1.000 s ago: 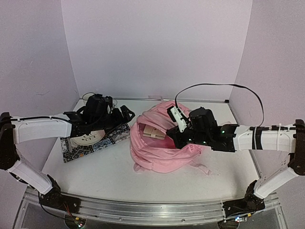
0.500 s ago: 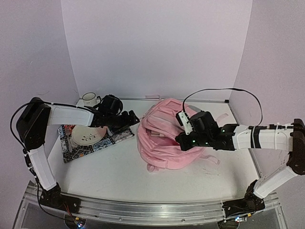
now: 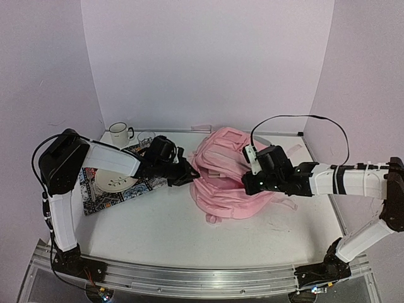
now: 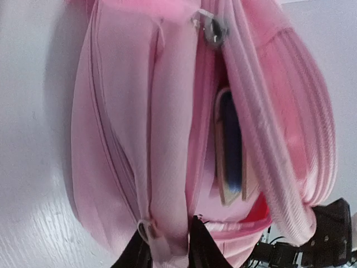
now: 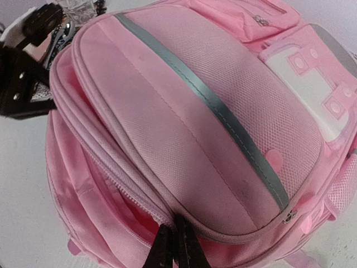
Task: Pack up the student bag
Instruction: Adjust the student bag at the center of the board.
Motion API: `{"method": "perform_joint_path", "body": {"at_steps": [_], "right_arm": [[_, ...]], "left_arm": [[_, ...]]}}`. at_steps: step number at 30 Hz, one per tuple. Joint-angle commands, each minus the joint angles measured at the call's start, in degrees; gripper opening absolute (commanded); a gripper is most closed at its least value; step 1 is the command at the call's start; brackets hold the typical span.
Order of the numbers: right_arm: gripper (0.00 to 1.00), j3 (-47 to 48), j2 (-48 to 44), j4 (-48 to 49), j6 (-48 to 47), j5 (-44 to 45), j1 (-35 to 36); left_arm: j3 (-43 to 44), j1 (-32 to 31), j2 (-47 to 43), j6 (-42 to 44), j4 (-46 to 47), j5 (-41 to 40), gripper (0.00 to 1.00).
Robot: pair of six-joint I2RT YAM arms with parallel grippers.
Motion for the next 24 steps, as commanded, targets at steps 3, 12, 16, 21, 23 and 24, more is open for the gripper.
{"method": "perform_joint_path", "body": {"at_steps": [3,12,16,21,23,24], "right_arm": [[0.00,1.26,3.31,-3.95,1.40,8.81,-4.99],[0.00,4.07,5.12,-4.38,-1.58,11.98,-8.72],[0.00,4.91,5.64,-4.39,-4.75,14.75,-9.31],[0.05,4.41,3.40,-4.45,-6.92,13.03,-9.32],[0.10,3.87,1.53,-4.62,-7.35,9.72,-9.33],[0.14,3.70,0.74,-4.98,-7.43,8.28,-9.28]], "left_arm": [[-6.32,-7.17,-6.77,-2.20,2.68,-4.96,0.00],[-7.30,-20.34,-6.70,-2.86,6.04,-13.92,0.00],[-6.33,-22.76,-6.68,-1.43,6.22,-16.59,0.08],[-8.80,-22.70,-11.30,0.55,6.12,-20.55,0.55],[-10.90,-22.09,-14.16,0.94,6.05,-21.59,0.68],[-12.04,-21.44,-15.52,0.90,6.02,-22.68,0.73]]}}
